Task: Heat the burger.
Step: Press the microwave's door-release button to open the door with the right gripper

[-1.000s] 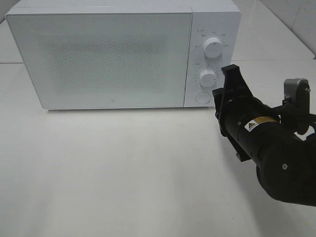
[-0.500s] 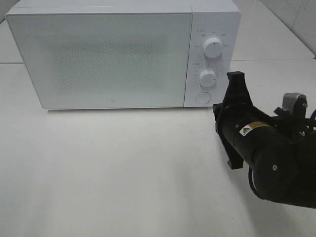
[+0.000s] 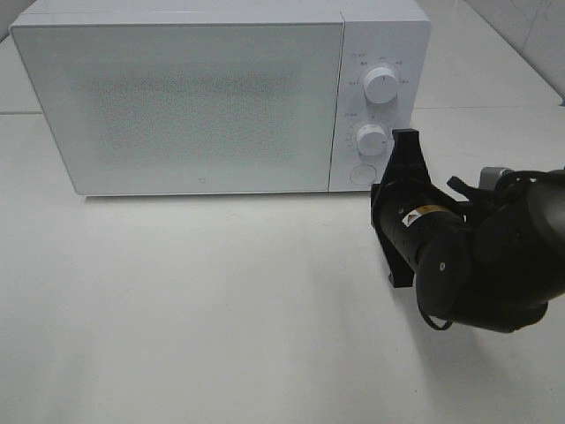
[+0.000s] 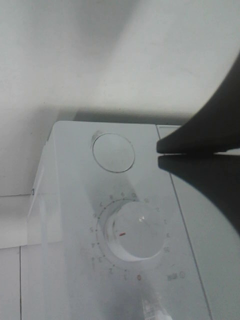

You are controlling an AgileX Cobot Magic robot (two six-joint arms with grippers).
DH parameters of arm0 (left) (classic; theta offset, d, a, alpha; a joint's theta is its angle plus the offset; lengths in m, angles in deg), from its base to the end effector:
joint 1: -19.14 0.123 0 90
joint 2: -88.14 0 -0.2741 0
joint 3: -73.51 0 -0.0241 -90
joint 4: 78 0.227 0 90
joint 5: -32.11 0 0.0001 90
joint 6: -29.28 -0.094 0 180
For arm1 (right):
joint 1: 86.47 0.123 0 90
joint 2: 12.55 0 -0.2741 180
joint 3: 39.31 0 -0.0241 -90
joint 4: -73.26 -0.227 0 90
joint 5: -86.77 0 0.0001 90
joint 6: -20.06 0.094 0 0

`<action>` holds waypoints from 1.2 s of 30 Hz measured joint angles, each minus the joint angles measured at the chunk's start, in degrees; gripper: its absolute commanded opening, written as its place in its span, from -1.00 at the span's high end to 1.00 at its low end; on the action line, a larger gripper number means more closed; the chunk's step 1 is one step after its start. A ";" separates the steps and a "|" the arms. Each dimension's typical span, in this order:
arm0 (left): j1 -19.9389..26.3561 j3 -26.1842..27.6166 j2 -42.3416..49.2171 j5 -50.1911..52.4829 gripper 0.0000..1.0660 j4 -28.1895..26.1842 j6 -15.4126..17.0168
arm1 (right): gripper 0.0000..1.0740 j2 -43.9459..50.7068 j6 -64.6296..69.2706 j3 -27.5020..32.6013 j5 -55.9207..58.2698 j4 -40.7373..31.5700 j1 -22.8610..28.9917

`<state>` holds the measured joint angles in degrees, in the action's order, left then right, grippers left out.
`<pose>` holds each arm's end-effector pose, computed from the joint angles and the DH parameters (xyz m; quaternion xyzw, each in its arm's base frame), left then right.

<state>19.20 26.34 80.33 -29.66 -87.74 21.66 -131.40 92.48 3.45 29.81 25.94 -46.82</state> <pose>-0.0163 -0.0140 0.2688 0.0609 0.8462 -0.0496 0.5270 0.2630 0.1428 0.1234 0.5679 0.5887 0.3902 0.4227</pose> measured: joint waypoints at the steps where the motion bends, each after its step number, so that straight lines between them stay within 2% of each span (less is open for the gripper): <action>1: 0.00 0.00 0.00 0.00 -0.89 0.00 0.00 | 1.00 -0.34 0.06 -1.20 0.57 0.80 -1.55; 5: 0.00 0.00 0.00 0.00 -0.89 0.00 0.00 | 1.00 -2.75 0.06 -4.64 3.38 2.18 -3.84; 15: 0.00 0.00 0.00 0.00 -0.89 0.00 0.00 | 1.00 -8.54 1.55 -10.08 4.41 2.75 -4.53; 23: 0.00 0.00 0.00 0.00 -0.89 0.00 0.00 | 1.00 -10.66 2.92 -12.49 4.18 4.35 -7.22; 36: 0.00 0.00 0.00 0.00 -0.89 0.00 0.00 | 1.00 -13.24 4.47 -15.64 3.38 5.21 -8.08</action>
<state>19.20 26.34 80.33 -29.66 -87.74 21.66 -144.64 96.95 -12.19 33.19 31.15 -54.90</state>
